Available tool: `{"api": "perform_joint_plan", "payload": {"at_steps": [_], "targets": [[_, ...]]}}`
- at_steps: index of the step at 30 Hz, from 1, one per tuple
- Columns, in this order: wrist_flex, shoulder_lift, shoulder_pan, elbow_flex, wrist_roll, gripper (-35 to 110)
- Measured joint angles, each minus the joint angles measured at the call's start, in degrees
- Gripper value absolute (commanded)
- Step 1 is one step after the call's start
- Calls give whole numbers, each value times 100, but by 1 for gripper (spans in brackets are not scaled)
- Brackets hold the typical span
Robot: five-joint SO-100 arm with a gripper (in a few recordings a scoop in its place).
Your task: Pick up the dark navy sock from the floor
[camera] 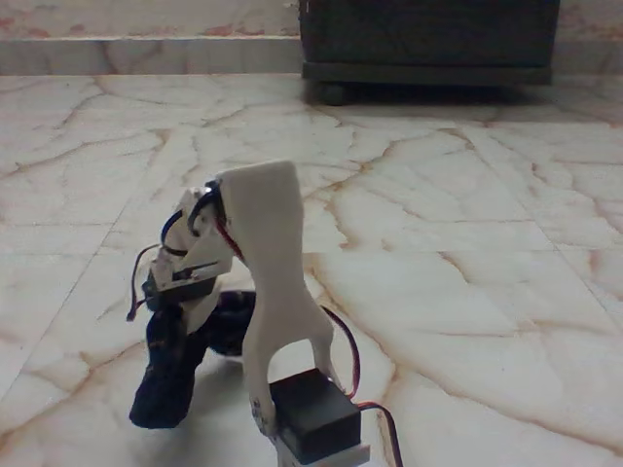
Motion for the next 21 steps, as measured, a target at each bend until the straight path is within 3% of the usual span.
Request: {"api": "perform_joint_plan", "payload": {"at_steps": [12, 15, 21], "targets": [[-97, 2610, 1230, 2171, -1547, 0], [-712, 3393, 1441, 3208, -1811, 0], [-765, 4474, 1749, 3823, -2215, 0]]}}
